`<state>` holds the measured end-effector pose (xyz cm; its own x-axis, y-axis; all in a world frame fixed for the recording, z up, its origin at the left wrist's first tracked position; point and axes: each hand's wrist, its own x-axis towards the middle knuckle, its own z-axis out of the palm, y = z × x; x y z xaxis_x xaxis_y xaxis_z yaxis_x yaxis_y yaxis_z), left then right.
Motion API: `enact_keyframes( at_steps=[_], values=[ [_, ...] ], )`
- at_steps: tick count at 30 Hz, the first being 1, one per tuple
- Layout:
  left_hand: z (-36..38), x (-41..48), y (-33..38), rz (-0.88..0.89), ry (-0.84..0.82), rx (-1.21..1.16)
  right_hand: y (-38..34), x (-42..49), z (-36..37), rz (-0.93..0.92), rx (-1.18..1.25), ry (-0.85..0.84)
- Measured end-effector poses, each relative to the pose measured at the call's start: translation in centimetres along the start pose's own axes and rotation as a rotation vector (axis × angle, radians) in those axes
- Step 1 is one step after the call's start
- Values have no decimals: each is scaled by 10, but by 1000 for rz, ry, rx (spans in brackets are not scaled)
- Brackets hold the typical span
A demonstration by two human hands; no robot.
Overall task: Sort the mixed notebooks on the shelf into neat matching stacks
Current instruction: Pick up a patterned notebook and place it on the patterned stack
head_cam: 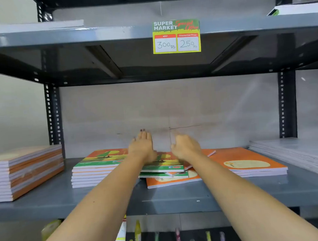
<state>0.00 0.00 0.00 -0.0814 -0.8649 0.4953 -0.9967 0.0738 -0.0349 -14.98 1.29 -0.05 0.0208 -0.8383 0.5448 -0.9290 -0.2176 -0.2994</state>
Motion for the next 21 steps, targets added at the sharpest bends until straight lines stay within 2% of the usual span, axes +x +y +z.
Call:
enact_keyframes(
  at_steps=[3, 6, 8, 11, 15, 18, 21],
  values=[
    [18, -1, 6, -102, -272, -35, 0, -4, 18, 67, 21, -244],
    [19, -7, 10, -146, -429, -44, 4, -6, 27, 126, 19, -279],
    [14, -10, 12, -133, -439, -69, 5, -3, 28, 152, 30, -269],
    [12, -12, 15, -133, -363, -152, 7, 0, 33, 178, 74, -278],
    [13, -8, 38, -127, -227, -454, 11, 4, 34, 254, 230, -228],
    [11, -8, 49, -213, -252, -389, 12, 3, 31, 311, 284, -180],
    [21, -1, 33, -338, -368, -295, 18, 3, 30, 329, 212, -150]
  ],
)
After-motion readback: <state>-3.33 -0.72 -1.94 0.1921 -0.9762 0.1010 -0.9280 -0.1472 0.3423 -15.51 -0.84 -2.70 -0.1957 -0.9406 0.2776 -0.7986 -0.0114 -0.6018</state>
